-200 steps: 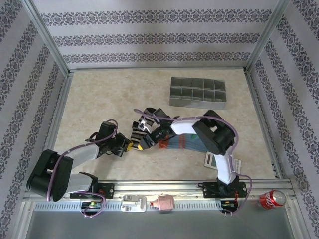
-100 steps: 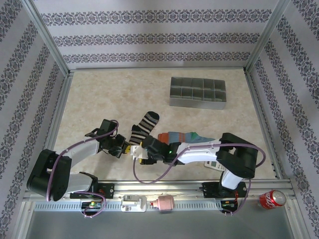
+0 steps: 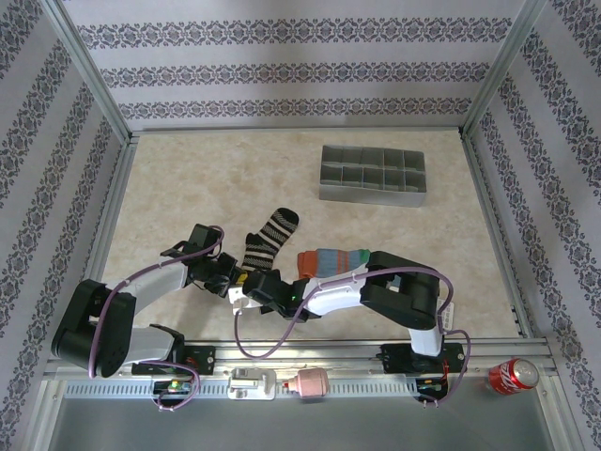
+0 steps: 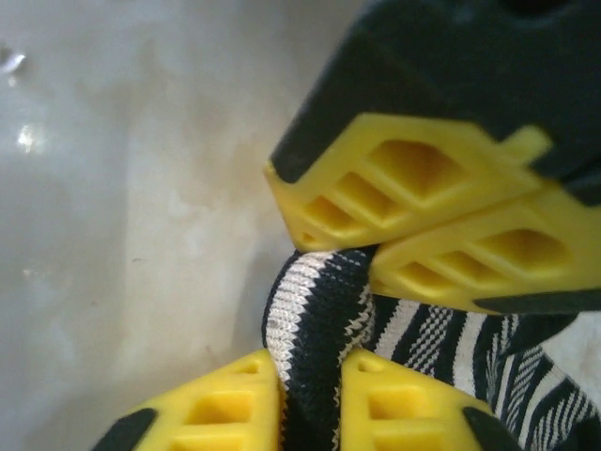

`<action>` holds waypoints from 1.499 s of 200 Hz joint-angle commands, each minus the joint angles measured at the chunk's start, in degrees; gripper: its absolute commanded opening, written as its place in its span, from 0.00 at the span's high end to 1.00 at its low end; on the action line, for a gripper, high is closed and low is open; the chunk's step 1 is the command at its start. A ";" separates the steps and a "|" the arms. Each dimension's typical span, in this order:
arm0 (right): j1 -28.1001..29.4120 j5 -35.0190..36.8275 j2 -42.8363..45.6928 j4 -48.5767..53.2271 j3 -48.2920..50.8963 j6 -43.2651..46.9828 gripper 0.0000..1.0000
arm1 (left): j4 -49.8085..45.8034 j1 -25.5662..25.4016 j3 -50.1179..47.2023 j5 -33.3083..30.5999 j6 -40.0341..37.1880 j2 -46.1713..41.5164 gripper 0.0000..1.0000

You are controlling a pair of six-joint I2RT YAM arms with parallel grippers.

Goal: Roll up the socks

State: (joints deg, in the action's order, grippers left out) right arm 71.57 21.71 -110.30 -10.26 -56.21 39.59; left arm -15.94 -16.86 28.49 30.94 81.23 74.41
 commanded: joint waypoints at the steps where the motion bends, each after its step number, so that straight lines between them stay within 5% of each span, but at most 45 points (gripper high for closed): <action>1: -1.32 -1.05 -1.81 4.20 -0.64 -2.98 1.00 | -3.70 -0.59 0.35 0.38 -0.66 -0.31 1.00; 50: -5.92 -17.91 0.47 12.09 0.05 -12.09 1.00 | -5.68 3.52 0.80 -0.61 0.44 -7.10 0.48; 81: -9.33 -27.20 0.09 14.18 -0.03 -17.40 1.00 | -6.27 6.78 0.35 0.08 0.16 -9.59 0.40; 180: -20.59 -53.81 -6.29 19.99 -4.71 -30.64 1.00 | 4.83 5.22 -5.11 4.09 2.61 -12.63 0.48; 254: -25.48 -63.51 -12.17 26.11 -10.36 -35.77 1.00 | 20.10 -0.69 -5.95 1.57 6.12 -0.96 0.49; 272: -25.95 -64.88 -12.92 26.43 -11.08 -36.72 1.00 | 20.68 -0.98 -6.08 0.86 5.59 2.11 0.58; 300: -25.96 -64.60 -12.21 26.03 -10.85 -36.65 1.00 | 14.53 -0.97 -5.31 -1.00 3.95 4.07 0.86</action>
State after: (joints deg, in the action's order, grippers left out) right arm 45.47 -45.98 -118.93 6.90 -69.45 4.36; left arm 1.98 -17.26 23.22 33.21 85.97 76.31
